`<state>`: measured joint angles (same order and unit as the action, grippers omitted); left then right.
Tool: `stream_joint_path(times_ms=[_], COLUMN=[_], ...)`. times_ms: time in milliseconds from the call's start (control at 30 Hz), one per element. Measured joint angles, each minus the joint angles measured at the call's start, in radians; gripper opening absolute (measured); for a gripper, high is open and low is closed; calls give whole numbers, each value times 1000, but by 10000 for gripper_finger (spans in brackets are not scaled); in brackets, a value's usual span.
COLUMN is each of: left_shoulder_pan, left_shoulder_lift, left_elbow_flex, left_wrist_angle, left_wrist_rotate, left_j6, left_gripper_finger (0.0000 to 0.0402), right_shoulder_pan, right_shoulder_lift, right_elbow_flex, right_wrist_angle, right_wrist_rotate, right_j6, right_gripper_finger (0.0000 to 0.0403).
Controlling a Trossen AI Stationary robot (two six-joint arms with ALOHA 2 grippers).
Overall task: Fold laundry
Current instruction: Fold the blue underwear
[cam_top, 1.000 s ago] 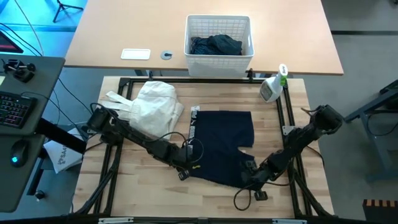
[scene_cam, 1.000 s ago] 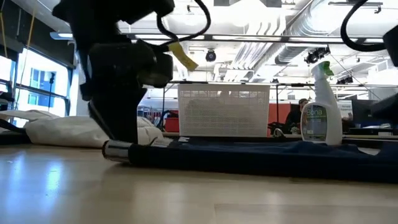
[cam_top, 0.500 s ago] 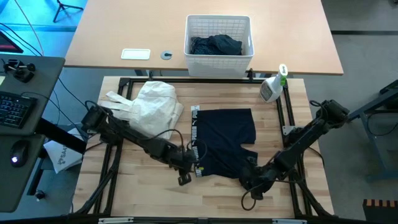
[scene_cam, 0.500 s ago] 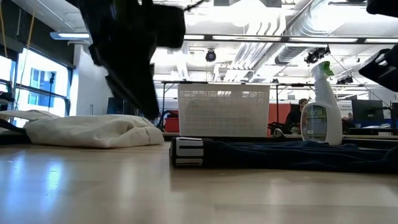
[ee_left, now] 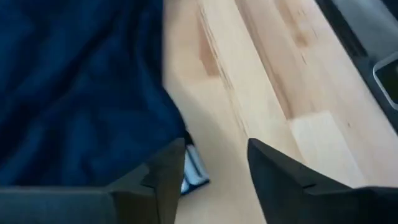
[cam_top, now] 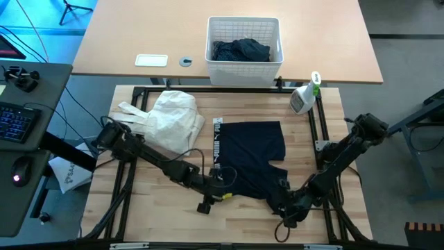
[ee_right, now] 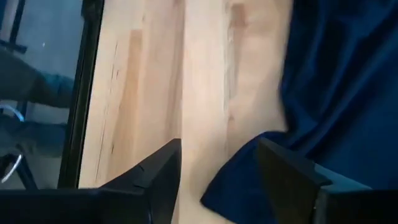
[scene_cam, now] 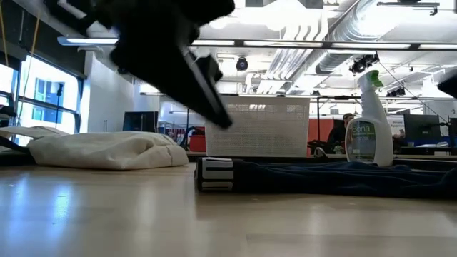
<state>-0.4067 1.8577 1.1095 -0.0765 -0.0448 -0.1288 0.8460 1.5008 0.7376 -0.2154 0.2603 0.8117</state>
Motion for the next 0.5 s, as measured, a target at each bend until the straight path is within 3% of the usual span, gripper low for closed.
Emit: stream_joint_path(times_ms=[133,233,333,500], left_shoulder_pan=[-19,-37,-53,-59], left_shoulder_lift=[48,68,78,73], left_elbow_flex=[0,0,0,1], left_wrist_angle=[-4,-9,-31,-86], left_wrist_rotate=[10,10,8,6], left_j6=[-8,-8,-12,-67], left_gripper_finger=[179,164,123,21], right_shoulder_pan=[26,42,56,75], right_shoulder_lift=[75,135,164,138], right_elbow_flex=[1,2,6,5], right_wrist_angle=[-2,-21,-41,-63], right_wrist_rotate=[-16,-23,-25,-63], right_j6=[22,88,164,175], right_gripper_finger=[209,193,155,57])
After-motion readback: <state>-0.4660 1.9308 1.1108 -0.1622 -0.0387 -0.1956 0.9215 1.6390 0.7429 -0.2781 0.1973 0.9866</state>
